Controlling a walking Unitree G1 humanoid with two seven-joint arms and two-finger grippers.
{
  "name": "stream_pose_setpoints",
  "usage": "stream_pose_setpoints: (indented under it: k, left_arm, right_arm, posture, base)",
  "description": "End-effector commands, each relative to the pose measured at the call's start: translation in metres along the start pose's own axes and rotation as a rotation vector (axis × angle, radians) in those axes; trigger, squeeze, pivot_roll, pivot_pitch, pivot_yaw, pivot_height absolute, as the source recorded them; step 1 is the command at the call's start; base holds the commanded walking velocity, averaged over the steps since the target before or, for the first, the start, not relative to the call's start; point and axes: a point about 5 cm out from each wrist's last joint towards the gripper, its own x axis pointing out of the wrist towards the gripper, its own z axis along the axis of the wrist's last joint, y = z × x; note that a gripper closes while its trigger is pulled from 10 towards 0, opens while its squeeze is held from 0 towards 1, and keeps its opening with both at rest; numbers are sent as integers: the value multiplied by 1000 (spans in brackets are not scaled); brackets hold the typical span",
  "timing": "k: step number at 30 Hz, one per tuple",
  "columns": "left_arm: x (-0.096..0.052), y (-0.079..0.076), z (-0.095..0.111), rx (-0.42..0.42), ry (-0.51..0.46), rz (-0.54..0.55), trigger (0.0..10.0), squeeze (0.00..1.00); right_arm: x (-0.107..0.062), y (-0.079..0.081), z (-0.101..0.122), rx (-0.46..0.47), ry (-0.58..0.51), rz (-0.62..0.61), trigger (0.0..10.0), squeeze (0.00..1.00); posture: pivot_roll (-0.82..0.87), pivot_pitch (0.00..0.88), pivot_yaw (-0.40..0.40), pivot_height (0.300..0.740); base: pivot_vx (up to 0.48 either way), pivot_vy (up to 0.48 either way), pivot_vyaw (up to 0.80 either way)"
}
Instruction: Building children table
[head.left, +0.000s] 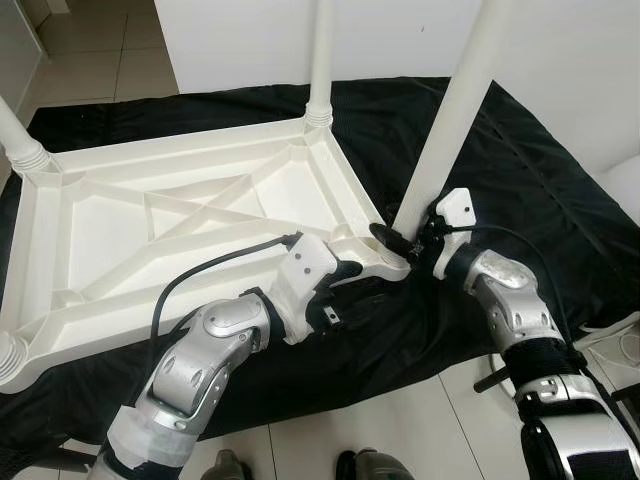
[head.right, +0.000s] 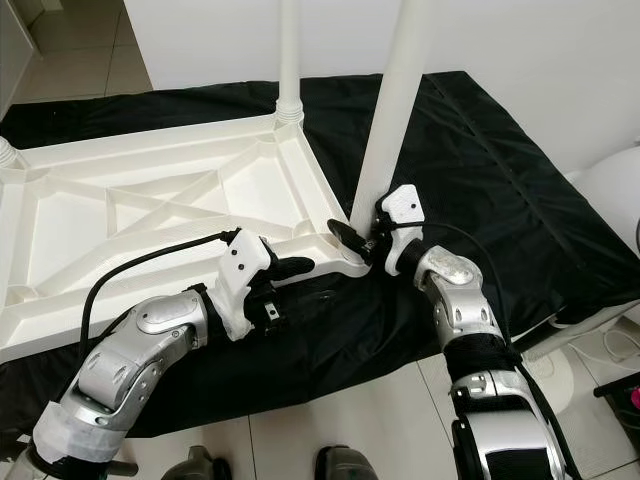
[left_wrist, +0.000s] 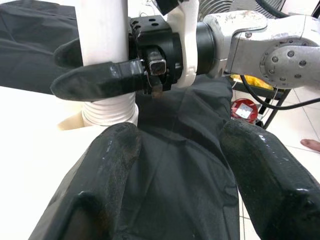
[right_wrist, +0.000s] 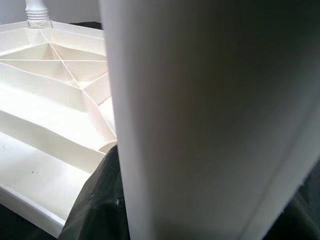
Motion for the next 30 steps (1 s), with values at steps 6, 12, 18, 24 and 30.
stream_pose_setpoints:
  k: [6, 12, 18, 24, 30]
  left_arm:
    - [0, 10, -1, 41, 14, 149, 10000, 0]
    - [-2, 28, -8, 77, 60, 282, 10000, 0]
    - [-7, 46, -10, 103, 88, 378, 10000, 0]
    - [-8, 50, -7, 111, 78, 386, 10000, 0]
    - [-9, 53, -8, 118, 76, 397, 10000, 0]
  right_arm:
    - [5, 7, -19, 47, 91, -177, 10000, 0]
    - [10, 19, -18, 135, 59, -377, 10000, 0]
    - [11, 41, -16, 224, 20, -550, 10000, 0]
    - [13, 65, -14, 270, 2, -593, 10000, 0]
    - [10, 69, -13, 234, 12, -612, 10000, 0]
  posture:
    - [-52, 91, -6, 740]
    - [-57, 97, -11, 740]
    - [-62, 98, -14, 740]
    - [-64, 97, -12, 740]
    - [-67, 92, -14, 740]
  base:
    - [0, 0, 0]
    - [0, 0, 0]
    - [0, 0, 0]
    - [0, 0, 0]
    - [0, 0, 0]
